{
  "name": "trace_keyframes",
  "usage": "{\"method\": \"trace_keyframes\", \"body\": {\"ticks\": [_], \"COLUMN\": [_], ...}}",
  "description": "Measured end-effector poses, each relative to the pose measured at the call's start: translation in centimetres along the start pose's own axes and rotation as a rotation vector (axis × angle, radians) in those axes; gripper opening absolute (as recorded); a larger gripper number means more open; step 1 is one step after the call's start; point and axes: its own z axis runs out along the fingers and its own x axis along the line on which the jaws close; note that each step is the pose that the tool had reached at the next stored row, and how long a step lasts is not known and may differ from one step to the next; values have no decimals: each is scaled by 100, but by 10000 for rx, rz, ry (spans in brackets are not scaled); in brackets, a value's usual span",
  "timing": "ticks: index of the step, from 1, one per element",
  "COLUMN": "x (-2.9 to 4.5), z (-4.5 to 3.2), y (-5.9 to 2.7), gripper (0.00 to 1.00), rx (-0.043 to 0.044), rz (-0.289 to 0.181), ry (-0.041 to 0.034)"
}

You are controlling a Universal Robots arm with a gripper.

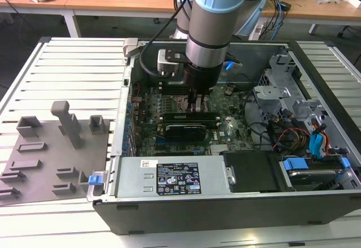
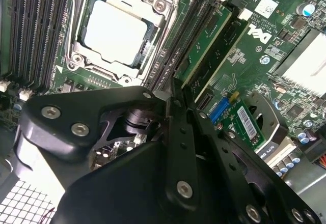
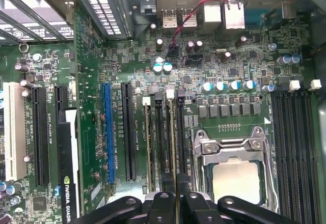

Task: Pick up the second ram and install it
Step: 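Insert the second ram into the second slot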

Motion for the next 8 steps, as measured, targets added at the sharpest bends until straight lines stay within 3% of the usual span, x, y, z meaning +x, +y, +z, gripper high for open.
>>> {"method": "trace_keyframes", "body": {"ticks": [8], "x": [-9], "z": [6], "y": [21], "gripper": [13], "rx": [0], "rz": [-123], "ry": [3]}}
